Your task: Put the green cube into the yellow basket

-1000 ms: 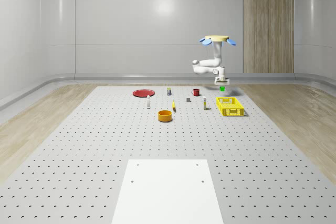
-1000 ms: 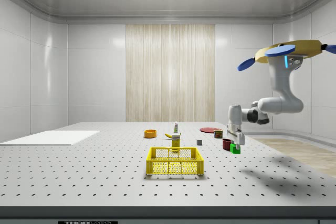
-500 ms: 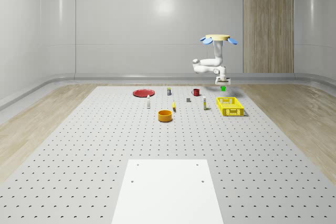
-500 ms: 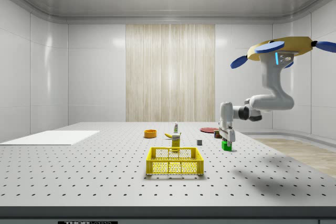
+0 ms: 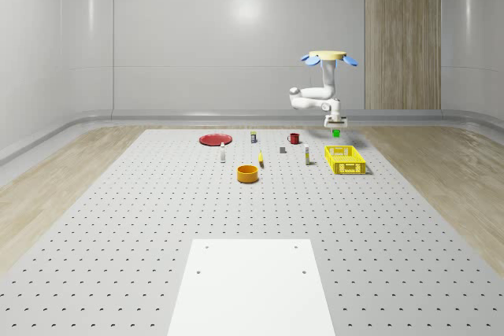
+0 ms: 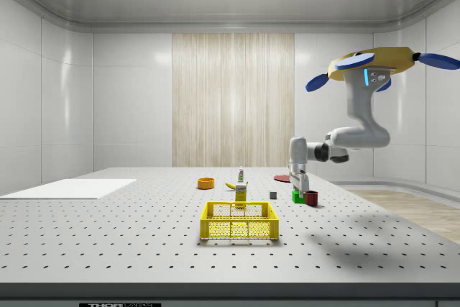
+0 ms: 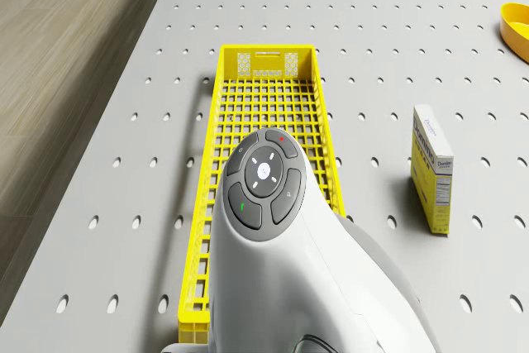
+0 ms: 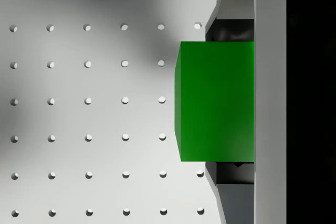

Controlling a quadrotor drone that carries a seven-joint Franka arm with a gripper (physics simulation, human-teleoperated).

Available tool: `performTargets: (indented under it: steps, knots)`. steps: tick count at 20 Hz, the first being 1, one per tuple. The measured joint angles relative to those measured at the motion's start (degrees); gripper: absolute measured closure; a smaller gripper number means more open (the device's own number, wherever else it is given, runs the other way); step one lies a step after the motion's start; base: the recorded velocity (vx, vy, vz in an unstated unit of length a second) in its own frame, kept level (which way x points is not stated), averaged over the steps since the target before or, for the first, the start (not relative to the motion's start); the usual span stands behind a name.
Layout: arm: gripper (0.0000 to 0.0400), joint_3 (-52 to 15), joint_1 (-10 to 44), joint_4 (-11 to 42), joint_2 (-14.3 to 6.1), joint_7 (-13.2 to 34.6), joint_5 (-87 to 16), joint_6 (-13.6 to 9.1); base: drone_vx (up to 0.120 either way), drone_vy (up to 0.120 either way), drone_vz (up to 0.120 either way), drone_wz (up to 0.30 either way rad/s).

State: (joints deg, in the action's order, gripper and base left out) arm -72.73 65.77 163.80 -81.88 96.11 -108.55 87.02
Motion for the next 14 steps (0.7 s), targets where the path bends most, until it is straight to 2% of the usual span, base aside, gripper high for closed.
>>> performTargets:
  steps: [14]
  knots:
    - [0.0147,-0.26,0.47,-0.09,-1.41,0.11,0.62,1.32,0.12,0.0,0.0,0.0]
